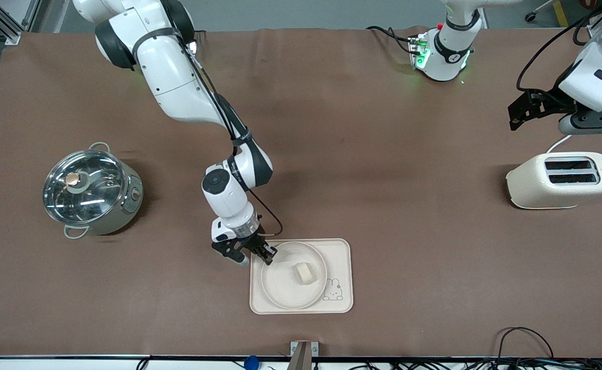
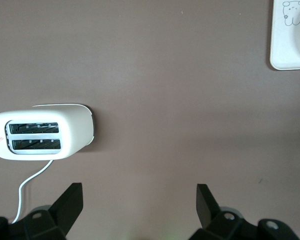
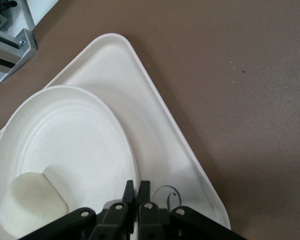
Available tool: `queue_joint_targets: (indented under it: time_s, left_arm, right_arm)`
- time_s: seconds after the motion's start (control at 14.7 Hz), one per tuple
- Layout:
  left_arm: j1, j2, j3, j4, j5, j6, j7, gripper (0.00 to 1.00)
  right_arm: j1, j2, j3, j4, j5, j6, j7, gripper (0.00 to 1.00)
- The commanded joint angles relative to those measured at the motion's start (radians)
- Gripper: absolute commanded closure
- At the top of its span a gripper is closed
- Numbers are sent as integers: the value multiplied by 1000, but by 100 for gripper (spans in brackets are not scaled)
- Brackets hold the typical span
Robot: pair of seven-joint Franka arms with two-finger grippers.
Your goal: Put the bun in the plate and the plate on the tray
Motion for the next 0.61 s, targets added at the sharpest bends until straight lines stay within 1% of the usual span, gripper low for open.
queue_joint_targets:
  time_s: [0.0,0.07,0.14,0.2,0.27,0.34,0.41,0.55]
  left_arm:
    - [2,-11,0,-5,-16,-12,24,0]
    - [3,-16,0,-7,-17,-16,25,0]
    - [3,-18,3,-5,-17,-27,27,0]
    - [3,-21,5,-5,-17,-32,34,0]
    - [5,-21,6,-5,-17,-39,46,0]
    - [3,-21,6,-5,-17,-42,47,0]
    - [5,-21,8,-4,-17,-42,48,0]
    - [5,-16,8,-5,-17,-41,48,0]
  right_arm:
    - [4,-38,5,-78,8,1,-30,94]
    - [4,-38,5,-77,11,1,-26,71]
    - [5,-38,7,-75,14,1,-16,38]
    - [5,-38,7,-75,14,1,-16,33]
    - [5,-38,7,-72,14,1,-19,22]
    - [4,-40,7,-72,14,-1,-24,19]
    - [4,-44,5,-70,12,-4,-25,13]
    - [-12,-79,4,-72,9,-39,-32,10]
